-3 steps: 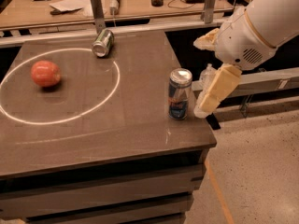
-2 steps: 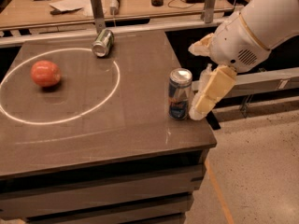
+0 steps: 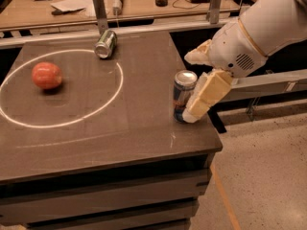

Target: Move redbull can near green can

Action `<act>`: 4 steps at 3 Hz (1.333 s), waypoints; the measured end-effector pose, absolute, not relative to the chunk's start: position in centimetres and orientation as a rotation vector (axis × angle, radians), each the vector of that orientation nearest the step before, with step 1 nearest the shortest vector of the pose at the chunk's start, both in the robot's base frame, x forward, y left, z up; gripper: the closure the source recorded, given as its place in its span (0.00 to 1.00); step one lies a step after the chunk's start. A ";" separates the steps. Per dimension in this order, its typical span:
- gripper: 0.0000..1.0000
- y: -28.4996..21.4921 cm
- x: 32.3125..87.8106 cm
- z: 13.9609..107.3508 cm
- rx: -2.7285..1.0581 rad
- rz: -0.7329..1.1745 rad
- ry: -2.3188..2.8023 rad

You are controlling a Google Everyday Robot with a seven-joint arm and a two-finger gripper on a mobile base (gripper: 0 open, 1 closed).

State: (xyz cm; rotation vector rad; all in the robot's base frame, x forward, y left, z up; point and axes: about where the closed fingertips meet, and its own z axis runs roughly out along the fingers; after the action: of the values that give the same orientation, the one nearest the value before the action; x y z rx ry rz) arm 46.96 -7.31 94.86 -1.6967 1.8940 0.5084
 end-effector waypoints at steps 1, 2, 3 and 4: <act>0.20 -6.7 49.3 93.9 -1.677 0.508 1.892; 0.24 -6.7 52.6 91.7 -1.664 0.479 1.923; 0.47 -6.2 55.4 90.0 -1.662 0.460 1.940; 0.69 -6.3 55.9 90.0 -1.662 0.467 1.930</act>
Offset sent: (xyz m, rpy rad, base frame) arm 0.0790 0.0016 -0.0475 -0.0225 -0.0044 -0.0640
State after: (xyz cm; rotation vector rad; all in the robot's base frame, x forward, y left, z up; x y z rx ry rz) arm 55.94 -6.30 90.04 -1.6620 1.9300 0.4666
